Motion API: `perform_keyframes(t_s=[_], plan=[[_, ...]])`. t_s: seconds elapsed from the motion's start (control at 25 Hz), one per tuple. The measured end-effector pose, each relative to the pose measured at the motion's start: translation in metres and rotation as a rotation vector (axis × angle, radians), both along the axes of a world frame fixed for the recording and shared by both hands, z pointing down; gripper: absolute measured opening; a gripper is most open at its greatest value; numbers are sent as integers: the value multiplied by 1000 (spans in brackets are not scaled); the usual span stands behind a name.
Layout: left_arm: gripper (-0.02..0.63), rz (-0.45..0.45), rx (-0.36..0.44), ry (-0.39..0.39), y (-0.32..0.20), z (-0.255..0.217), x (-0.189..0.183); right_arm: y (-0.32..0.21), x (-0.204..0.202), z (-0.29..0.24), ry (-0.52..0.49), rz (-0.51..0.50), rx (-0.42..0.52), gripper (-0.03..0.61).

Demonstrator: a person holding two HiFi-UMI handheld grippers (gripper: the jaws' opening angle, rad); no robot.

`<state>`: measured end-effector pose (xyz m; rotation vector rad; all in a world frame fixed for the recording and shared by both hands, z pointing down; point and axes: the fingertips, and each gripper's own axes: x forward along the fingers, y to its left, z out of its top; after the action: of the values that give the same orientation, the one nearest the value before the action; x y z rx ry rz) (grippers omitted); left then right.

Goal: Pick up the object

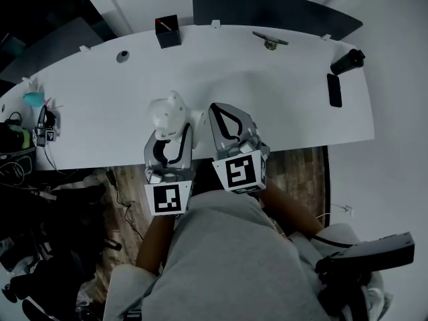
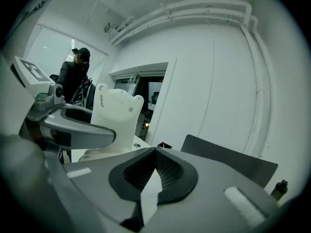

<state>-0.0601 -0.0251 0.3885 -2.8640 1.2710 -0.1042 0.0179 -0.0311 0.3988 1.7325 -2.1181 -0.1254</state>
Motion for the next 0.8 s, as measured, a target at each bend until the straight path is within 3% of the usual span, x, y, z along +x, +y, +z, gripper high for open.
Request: perform_keyframes(t_s=[0.36,0.56,0.8], plan=[[164,106,32,90,48,-1,-40,51,-26,3,28,104,4,2],[164,140,13,117,78,0,-36,84,-17,3,21,152,-13,2],[163,138,55,141,95,-16,-27,93,-9,-9,23,120,26,2]])
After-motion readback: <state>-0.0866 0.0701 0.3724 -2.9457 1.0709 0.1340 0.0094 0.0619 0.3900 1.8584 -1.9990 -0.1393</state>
